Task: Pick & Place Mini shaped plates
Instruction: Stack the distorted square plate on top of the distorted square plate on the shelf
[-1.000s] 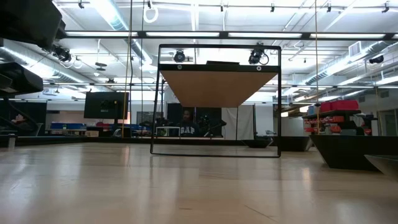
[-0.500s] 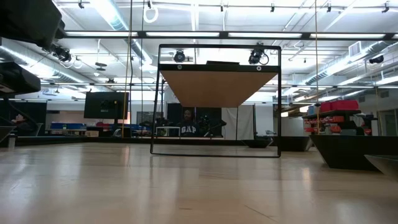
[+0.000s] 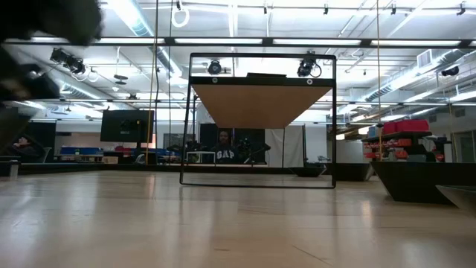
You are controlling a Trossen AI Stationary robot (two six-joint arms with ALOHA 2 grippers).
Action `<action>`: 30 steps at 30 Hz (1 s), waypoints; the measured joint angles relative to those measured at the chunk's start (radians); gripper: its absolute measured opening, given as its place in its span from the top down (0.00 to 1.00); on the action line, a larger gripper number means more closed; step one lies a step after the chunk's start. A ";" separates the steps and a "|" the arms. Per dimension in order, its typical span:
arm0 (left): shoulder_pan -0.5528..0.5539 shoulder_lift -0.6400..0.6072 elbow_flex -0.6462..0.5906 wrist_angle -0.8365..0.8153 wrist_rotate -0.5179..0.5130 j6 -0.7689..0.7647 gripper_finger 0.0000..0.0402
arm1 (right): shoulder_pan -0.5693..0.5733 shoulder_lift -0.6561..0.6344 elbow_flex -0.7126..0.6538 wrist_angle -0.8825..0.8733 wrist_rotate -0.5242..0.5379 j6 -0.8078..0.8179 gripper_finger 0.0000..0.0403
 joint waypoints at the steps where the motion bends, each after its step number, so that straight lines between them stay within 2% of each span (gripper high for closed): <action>1: 0.010 -0.022 0.000 -0.009 0.002 0.000 0.99 | 0.000 0.000 0.000 0.000 0.000 0.000 0.97; 11: 0.103 -0.285 0.000 -0.230 -0.073 -0.018 1.00 | 0.000 0.000 0.000 0.000 0.000 0.000 0.97; 18: 0.204 -0.447 0.000 -0.345 -0.188 -0.018 1.00 | 0.000 0.000 0.000 0.000 0.000 0.000 0.97; 22: 0.308 -0.515 0.000 -0.380 -0.258 -0.018 1.00 | 0.000 0.000 0.000 0.000 0.000 0.000 0.97; 30: 0.568 -0.574 0.000 -0.341 -0.272 -0.020 1.00 | 0.000 0.000 0.000 0.000 0.000 0.000 0.97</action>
